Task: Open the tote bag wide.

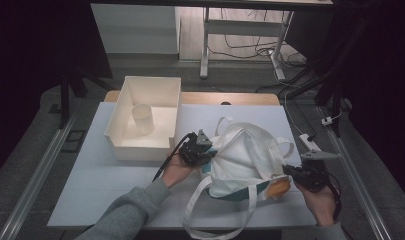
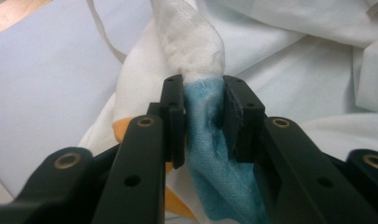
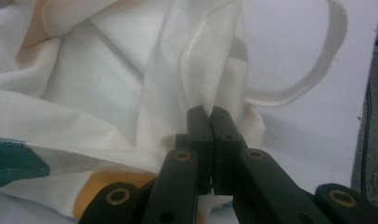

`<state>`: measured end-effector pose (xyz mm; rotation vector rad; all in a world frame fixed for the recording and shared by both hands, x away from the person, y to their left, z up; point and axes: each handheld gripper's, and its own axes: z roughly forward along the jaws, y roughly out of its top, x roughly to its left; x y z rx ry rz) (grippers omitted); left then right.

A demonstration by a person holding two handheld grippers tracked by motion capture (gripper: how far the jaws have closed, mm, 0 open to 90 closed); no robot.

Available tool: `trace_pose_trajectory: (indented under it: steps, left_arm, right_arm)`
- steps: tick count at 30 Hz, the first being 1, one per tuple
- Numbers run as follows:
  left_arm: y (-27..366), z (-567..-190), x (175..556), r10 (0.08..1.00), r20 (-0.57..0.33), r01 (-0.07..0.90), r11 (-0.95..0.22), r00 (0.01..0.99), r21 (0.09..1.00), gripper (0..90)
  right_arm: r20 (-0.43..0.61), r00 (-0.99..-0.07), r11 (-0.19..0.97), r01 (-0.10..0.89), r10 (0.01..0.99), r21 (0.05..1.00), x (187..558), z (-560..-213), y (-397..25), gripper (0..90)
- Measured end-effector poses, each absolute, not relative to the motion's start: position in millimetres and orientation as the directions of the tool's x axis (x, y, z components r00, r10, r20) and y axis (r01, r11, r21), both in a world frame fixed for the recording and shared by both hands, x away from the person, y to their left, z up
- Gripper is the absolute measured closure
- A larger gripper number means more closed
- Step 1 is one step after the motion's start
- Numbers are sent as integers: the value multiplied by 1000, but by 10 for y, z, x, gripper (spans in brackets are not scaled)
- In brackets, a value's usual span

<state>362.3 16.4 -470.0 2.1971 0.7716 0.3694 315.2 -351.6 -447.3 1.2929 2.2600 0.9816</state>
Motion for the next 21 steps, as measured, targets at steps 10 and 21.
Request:
trace_pose_trajectory:
  steps: [10, 21]
  left_arm:
    - [185, -4757, 3668, 636, 0, 431, -523, 772, 735, 702]
    - [225, -4823, 3681, 639, -23, 450, -516, 769, 729, 700]
  right_arm:
    - [124, -479, 260, 656, 869, 709, 3169, -4668, -3749, 876]
    - [110, -489, 273, 644, 865, 715, 3151, -4650, -3785, 876]
